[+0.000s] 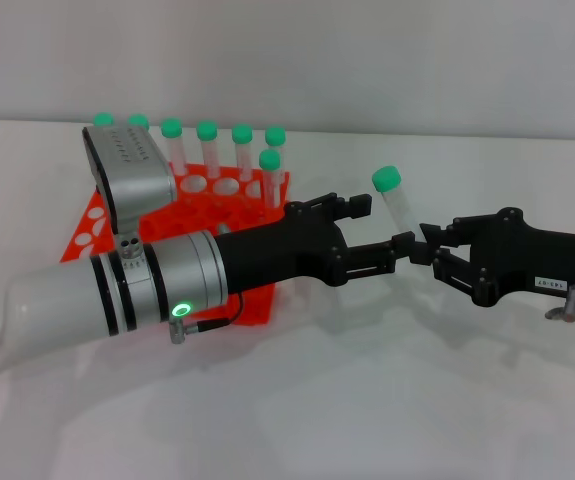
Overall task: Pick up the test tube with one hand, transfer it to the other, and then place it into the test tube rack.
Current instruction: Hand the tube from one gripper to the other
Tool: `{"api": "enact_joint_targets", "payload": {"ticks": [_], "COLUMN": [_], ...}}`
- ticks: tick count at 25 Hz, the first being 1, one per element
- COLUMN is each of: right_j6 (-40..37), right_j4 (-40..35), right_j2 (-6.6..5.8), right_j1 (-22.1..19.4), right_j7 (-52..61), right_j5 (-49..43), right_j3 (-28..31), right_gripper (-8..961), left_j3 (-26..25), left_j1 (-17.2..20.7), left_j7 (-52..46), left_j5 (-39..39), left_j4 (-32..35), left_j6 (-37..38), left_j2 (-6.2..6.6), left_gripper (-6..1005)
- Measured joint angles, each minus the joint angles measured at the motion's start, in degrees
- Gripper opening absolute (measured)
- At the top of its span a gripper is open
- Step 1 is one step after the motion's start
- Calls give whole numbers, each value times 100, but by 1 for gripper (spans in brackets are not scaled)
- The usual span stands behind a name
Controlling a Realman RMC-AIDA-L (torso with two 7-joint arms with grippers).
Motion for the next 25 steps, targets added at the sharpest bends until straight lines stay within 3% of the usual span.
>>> {"api": "enact_joint_targets", "payload": {"ticks": [10, 18, 25], "right_j6": [8, 11, 3], "right_j4": [21, 20, -3], "right_j2": [0, 0, 0], "right_j1": [-10, 2, 12], "right_j7": [-3, -107, -118], "right_j5": [-1, -4, -4], "right_j3": [-41, -176, -177], "right_gripper": [211, 214, 216], "left_j3": [672, 681, 733], "left_j1": [139, 204, 224], "left_j7": [605, 746, 774], "left_j5": [-987, -1049, -1108], "left_j4": [-2, -16, -16], "left_j6": [29, 29, 57], "left_j2": [8, -4, -5], "left_gripper": [703, 604, 583]}}
